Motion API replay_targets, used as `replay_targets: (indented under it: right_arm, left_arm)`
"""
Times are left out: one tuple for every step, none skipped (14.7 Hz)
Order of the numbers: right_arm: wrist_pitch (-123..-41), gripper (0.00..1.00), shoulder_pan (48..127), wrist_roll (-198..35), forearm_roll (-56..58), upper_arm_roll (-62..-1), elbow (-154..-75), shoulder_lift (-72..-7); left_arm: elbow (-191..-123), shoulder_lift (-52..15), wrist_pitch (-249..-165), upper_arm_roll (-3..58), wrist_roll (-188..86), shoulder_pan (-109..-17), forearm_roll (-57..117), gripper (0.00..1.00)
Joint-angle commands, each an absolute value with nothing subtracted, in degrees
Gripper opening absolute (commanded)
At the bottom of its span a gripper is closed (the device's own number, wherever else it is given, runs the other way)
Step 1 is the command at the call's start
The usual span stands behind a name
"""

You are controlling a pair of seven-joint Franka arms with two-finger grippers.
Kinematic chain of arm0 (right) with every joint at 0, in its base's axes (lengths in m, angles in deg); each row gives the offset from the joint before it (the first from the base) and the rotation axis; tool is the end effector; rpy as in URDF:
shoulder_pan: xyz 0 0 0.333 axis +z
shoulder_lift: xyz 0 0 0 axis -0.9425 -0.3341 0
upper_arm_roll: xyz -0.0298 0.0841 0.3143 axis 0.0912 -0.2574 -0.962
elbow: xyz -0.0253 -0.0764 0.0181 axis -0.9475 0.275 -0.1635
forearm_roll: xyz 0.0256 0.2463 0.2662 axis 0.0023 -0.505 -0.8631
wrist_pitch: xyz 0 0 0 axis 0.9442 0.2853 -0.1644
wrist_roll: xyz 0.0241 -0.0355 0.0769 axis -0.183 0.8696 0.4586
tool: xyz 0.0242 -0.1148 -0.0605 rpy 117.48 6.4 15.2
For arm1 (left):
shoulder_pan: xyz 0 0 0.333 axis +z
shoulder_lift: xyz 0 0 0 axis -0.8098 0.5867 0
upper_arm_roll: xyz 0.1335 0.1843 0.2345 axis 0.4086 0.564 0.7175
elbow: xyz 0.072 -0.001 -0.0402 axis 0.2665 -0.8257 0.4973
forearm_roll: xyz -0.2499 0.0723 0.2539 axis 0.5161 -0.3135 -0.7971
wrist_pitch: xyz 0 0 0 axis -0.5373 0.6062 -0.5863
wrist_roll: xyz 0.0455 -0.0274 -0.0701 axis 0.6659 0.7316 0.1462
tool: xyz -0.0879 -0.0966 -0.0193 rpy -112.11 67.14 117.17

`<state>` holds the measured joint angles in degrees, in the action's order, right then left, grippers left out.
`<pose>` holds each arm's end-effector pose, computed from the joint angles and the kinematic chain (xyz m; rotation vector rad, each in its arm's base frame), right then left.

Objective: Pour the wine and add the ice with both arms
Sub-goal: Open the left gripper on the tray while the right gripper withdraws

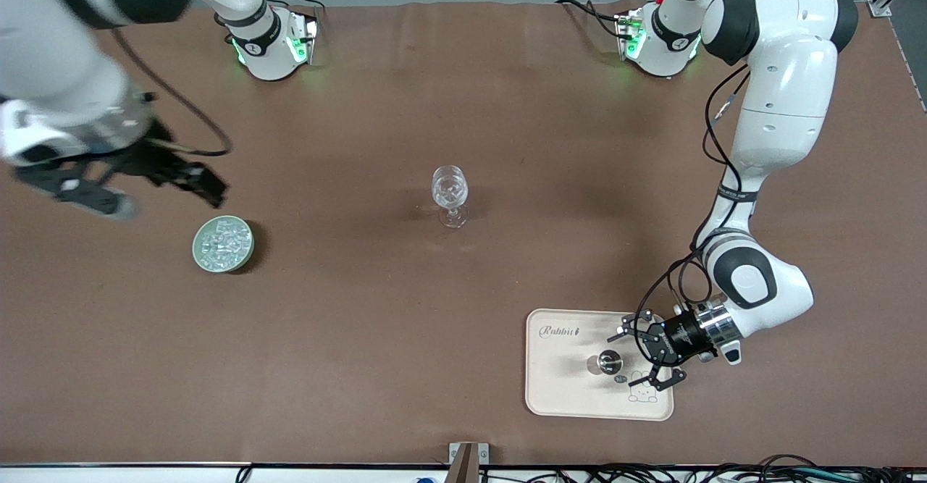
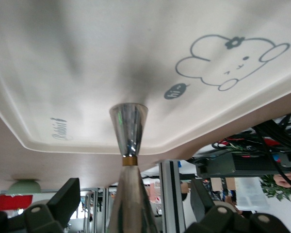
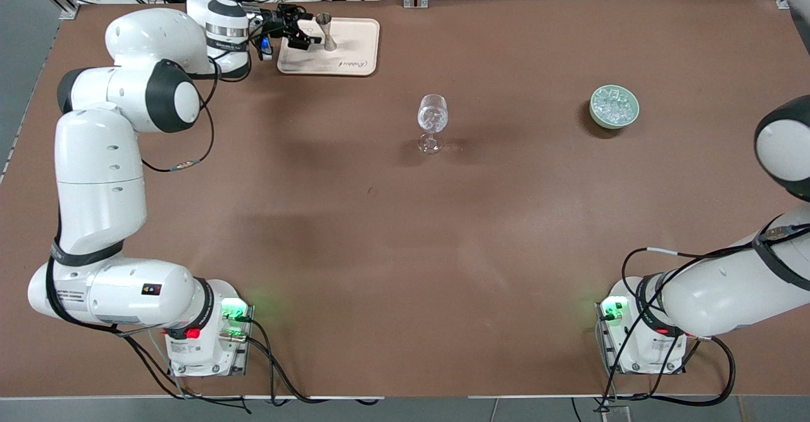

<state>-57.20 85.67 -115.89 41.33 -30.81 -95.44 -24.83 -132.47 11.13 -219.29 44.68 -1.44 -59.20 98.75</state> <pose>0.5699 0.0899 0.6085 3.0345 -0.5365 0.0979 0.7403 -0.1201 0.1806 1.3248 1.7478 -0.6486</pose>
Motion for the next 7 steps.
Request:
replay_targets:
  right_arm:
    - [-57.18,1.00,75.97,-105.06,41.49,-34.12,-97.36,-21.66]
    - [-56.75,1.00,73.24,-100.22,41.40,-34.47,-97.63,-20.35]
    - [-55.70,1.00,71.29,-97.30,41.40,-34.48,-97.71,-19.38]
    - [-54.82,1.00,69.45,-95.62,41.31,-34.65,-97.89,-18.41]
    - [-54.37,1.00,68.65,-94.65,41.22,-34.65,-98.59,-17.62]
    - [-54.46,1.00,68.29,-94.55,41.05,-34.65,-99.81,-16.65]
    - [-54.72,1.00,68.02,-94.55,40.79,-34.65,-100.43,-16.38]
  left_arm:
    - [-139.19,5.26,-218.64,44.76,-2.14,-58.56,92.04,1.00]
    - [-139.64,4.12,-218.29,44.76,-2.05,-58.56,88.61,1.00]
    - [-139.73,3.23,-218.20,45.11,-1.79,-58.39,85.10,1.00]
    - [-139.82,2.27,-218.11,45.20,-1.44,-58.04,81.50,1.00]
    - [-139.82,1.56,-218.11,45.29,-1.61,-58.12,78.07,1.00]
    - [-139.90,0.16,-217.58,45.29,-1.70,-57.86,74.03,1.00]
    - [-139.73,-0.46,-214.62,46.08,-2.14,-57.16,70.51,1.00]
